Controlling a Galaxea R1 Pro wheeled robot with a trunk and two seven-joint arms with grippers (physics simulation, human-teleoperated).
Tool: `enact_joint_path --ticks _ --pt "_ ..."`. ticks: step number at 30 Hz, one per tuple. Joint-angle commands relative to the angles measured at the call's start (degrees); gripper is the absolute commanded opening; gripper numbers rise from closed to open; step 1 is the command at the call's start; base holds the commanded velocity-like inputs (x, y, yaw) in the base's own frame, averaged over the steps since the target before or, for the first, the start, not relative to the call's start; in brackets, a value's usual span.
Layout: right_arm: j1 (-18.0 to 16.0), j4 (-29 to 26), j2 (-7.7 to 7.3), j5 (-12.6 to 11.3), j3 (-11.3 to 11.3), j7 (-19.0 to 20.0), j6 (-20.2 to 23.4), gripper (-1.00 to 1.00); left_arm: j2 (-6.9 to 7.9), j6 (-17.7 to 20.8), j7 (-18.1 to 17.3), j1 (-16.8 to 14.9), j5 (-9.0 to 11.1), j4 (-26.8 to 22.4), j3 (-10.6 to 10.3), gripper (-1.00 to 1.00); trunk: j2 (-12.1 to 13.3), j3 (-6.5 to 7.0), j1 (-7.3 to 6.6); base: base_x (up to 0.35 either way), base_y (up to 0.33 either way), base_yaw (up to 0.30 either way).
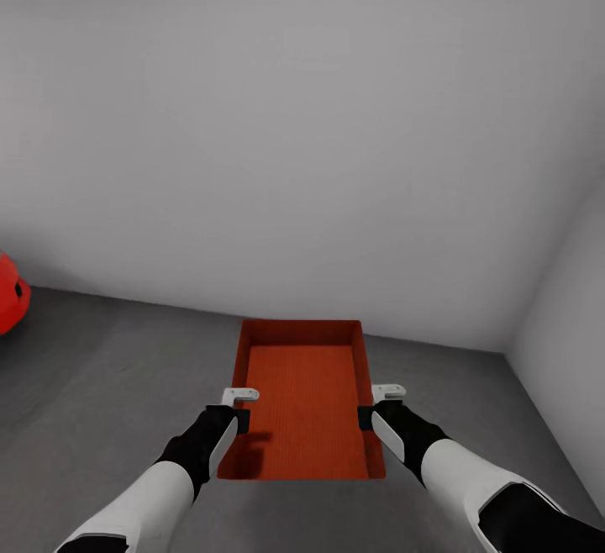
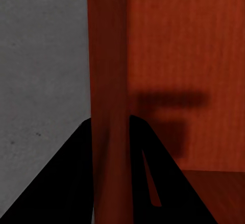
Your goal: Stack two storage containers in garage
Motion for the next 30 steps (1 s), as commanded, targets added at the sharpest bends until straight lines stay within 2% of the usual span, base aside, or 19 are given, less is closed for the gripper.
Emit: enact_joint_path --ticks 1,13,30 --pt "-0.12 -0.30 -0.04 -0.96 2.11 -0.42 0.05 -1.00 0.64 3.07 0.46 0.00 -1.05 2.61 -0.76 -1.00 -0.14 -0.12 0.04 0.000 0.000 -0.288" --pt "-0.12 -0.30 -0.04 -0.94 2.11 -0.42 0.06 -1.00 0.67 3.15 0.39 0.00 -1.03 2.65 -0.71 -1.00 -0.14 -0.12 0.04 0.020 0.001 -0.280" --pt "-0.15 -0.30 -0.04 -0.95 2.11 -0.42 0.06 -1.00 0.67 3.51 0.37 0.00 -0.96 2.67 -0.76 -1.00 -0.14 -0.12 0.04 0.291 0.138 -0.010"
